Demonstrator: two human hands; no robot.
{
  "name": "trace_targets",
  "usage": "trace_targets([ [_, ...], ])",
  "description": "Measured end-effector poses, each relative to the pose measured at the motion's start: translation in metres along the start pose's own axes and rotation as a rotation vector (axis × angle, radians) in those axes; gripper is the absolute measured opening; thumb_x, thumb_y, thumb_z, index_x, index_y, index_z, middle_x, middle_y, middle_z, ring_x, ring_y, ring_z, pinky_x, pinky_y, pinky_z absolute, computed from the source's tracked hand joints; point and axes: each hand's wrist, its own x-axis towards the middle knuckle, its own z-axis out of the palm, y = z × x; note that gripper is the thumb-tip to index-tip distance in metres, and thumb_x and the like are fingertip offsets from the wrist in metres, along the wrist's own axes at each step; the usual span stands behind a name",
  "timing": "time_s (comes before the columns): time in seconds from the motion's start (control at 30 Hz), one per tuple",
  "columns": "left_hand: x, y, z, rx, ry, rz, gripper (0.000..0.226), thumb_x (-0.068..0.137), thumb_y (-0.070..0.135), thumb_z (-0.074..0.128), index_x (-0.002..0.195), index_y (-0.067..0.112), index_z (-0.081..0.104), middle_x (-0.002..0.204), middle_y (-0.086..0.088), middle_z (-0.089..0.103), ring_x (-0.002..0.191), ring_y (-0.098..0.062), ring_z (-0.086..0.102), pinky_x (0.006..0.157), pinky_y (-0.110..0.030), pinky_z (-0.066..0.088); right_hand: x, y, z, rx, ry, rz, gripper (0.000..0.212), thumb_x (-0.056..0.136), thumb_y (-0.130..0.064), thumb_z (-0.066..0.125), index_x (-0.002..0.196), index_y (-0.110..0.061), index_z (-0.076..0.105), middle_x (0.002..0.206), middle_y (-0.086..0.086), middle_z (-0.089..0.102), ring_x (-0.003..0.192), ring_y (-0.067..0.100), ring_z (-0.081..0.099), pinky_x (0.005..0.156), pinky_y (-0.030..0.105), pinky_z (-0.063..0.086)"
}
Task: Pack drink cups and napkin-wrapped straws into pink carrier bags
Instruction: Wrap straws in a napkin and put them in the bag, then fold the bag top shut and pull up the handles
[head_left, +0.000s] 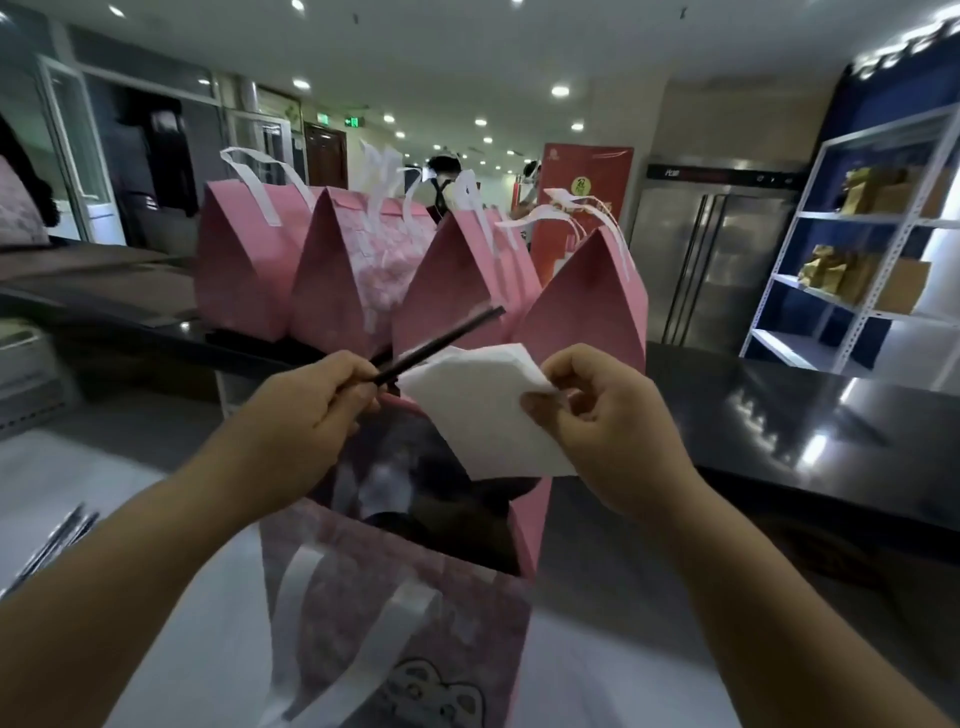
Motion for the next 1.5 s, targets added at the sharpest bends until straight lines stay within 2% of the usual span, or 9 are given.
trace_targets([
  [0.17,0.018,-0.039,0.000,-0.022,-0.101,0.019,0.018,0.095,0.022,0.045,0.091,0.033,0.058,0.080,-0.001,0.064,0.072,-0.018,0.061,0.067,-0.039,0.055,0.020,0.003,0.042,-0.217,-0.095,-0.054,0.004,0.087,-0.023,0.066,0.088,-0.020,0.063,0.066,-0.015,0.059,0.052,0.004,0.050,0.054,0.025,0.046],
  [0.23,0.024,-0.049,0.004,-0.023,-0.126,0.045,0.017,0.095,0.021,0.047,0.091,0.033,0.059,0.077,0.002,0.062,0.070,-0.010,0.058,0.064,-0.033,0.052,0.025,0.005,0.056,-0.345,-0.189,-0.015,0.007,0.087,-0.027,0.065,0.092,-0.023,0.062,0.077,-0.008,0.065,0.064,0.011,0.057,0.063,0.037,0.052],
  [0.37,0.032,-0.058,0.013,-0.020,-0.151,0.123,0.017,0.094,0.018,0.049,0.097,0.031,0.060,0.082,0.005,0.056,0.075,-0.004,0.053,0.064,-0.020,0.045,0.030,0.006,0.074,-0.546,-0.379,0.156,0.030,0.084,-0.041,0.067,0.110,-0.028,0.059,0.103,-0.010,0.066,0.092,0.015,0.060,0.082,0.036,0.052],
  [0.53,0.039,-0.058,0.021,-0.128,-0.164,0.154,0.021,0.093,0.013,0.051,0.103,0.025,0.063,0.087,0.007,0.053,0.074,-0.004,0.060,0.064,-0.007,0.042,0.032,0.001,0.075,-0.037,-0.180,0.290,0.016,0.081,-0.028,0.074,0.092,-0.031,0.063,0.084,-0.006,0.071,0.073,0.013,0.065,0.064,0.027,0.053],
  [0.67,0.041,-0.054,0.025,-0.228,-0.199,0.163,0.023,0.093,0.011,0.051,0.103,0.027,0.064,0.090,0.003,0.055,0.073,-0.008,0.064,0.068,-0.012,0.048,0.031,-0.006,0.071,0.407,-0.045,0.287,0.020,0.085,-0.007,0.067,0.090,-0.027,0.065,0.081,0.001,0.071,0.062,0.016,0.066,0.046,0.024,0.050],
  [0.97,0.040,-0.052,0.027,-0.299,-0.268,0.169,0.025,0.086,0.022,0.063,0.108,0.032,0.066,0.092,0.015,0.069,0.087,0.002,0.064,0.079,-0.014,0.050,0.027,-0.006,0.068,0.623,0.158,0.234,0.014,0.086,0.002,0.061,0.088,-0.011,0.066,0.076,0.003,0.071,0.074,0.016,0.069,0.058,0.024,0.055],
  [1.17,0.036,-0.082,0.017,-0.196,-0.153,0.168,0.019,0.081,0.035,0.063,0.100,0.035,0.064,0.090,0.016,0.065,0.089,0.003,0.060,0.073,-0.014,0.050,0.030,-0.011,0.063,0.231,0.028,0.086,0.017,0.085,-0.003,0.067,0.089,-0.020,0.068,0.073,-0.003,0.069,0.068,0.016,0.067,0.060,0.027,0.056],
  [1.33,0.036,-0.097,0.014,-0.126,-0.118,0.132,0.013,0.083,0.033,0.062,0.096,0.034,0.062,0.091,0.017,0.062,0.089,0.007,0.056,0.069,-0.013,0.043,0.043,-0.005,0.087,-0.647,-0.575,0.196,0.021,0.080,-0.024,0.072,0.101,-0.021,0.070,0.097,0.001,0.066,0.088,0.023,0.063,0.079,0.035,0.053],
  [1.5,0.034,-0.098,0.008,-0.166,-0.105,0.122,0.013,0.084,0.032,0.061,0.086,0.044,0.057,0.086,0.019,0.063,0.082,0.006,0.059,0.065,-0.011,0.043,0.038,-0.005,0.095,-0.634,-0.566,0.265,0.029,0.082,-0.029,0.072,0.110,-0.021,0.068,0.107,0.001,0.065,0.095,0.022,0.062,0.086,0.038,0.053],
])
